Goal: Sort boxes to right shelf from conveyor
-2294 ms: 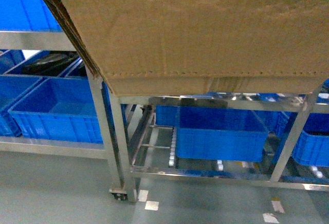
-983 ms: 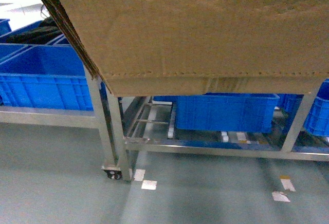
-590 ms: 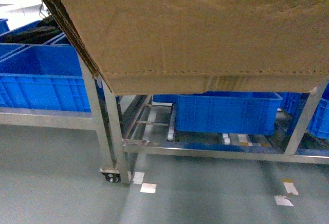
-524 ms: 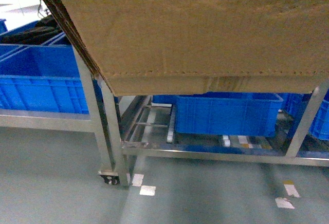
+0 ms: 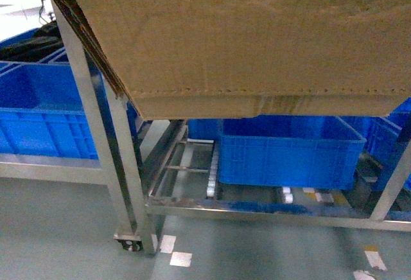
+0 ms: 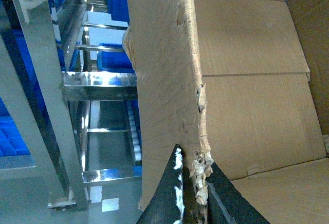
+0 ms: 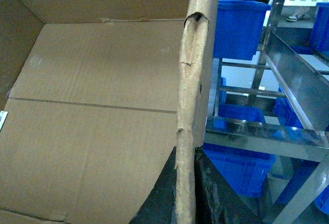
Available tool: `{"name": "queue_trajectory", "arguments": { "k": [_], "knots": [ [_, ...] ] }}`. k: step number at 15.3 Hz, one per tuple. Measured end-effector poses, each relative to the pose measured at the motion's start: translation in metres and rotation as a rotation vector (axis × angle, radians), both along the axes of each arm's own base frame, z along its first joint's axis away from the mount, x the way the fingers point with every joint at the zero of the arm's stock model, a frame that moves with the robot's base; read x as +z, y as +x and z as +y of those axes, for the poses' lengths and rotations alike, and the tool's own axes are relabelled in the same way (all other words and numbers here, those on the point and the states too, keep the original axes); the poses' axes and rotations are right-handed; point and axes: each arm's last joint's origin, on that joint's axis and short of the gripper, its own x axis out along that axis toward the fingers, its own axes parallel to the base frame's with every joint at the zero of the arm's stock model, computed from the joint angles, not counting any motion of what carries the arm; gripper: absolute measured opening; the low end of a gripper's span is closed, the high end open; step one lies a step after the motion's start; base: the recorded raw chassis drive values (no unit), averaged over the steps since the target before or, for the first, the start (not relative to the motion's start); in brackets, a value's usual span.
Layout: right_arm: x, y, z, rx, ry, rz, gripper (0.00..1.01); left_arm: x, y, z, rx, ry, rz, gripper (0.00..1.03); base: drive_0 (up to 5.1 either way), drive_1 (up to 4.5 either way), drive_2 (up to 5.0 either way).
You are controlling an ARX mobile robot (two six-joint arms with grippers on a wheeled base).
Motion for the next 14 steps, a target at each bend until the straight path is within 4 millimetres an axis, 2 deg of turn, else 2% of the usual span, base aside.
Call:
{"name": "queue_trajectory", "arguments": {
  "k": [2, 3, 4, 5, 9, 12, 14],
  "knots": [
    [0.000, 0.000, 0.000, 0.000, 0.000, -0.001, 0.04, 0.000, 0.000, 0.000, 0.000, 0.000, -0.001, 0.03, 0.0, 0.00, 0.0],
    [0.000, 0.000, 0.000, 0.000, 0.000, 0.000, 0.04, 0.000, 0.000, 0.000, 0.000, 0.001, -0.001, 0.13, 0.0, 0.00, 0.0],
    [0.000, 0.000, 0.000, 0.000, -0.001, 0.003, 0.04, 0.000, 0.000, 0.000, -0.004, 0.003, -0.005, 0.10, 0.0, 0.00, 0.0],
    [0.000, 0.000, 0.000, 0.000, 0.000, 0.002, 0.04, 0.000, 0.000, 0.000, -0.002, 0.003, -0.004, 0.02, 0.0, 0.00, 0.0],
    [-0.001, 0.000, 0.000, 0.003, 0.000, 0.020, 0.04, 0.005, 0.000, 0.000, -0.017, 0.011, 0.014, 0.02, 0.0, 0.00, 0.0],
    [0.002, 0.002, 0.000, 0.003, 0.006, 0.129, 0.04, 0.008, 0.006, 0.000, -0.058, 0.018, 0.109, 0.02, 0.0, 0.00, 0.0],
    [0.006, 0.007, 0.001, 0.014, 0.021, 0.206, 0.04, 0.017, 0.009, 0.002, -0.075, 0.030, 0.165, 0.02, 0.0, 0.00, 0.0]
  ]
}}
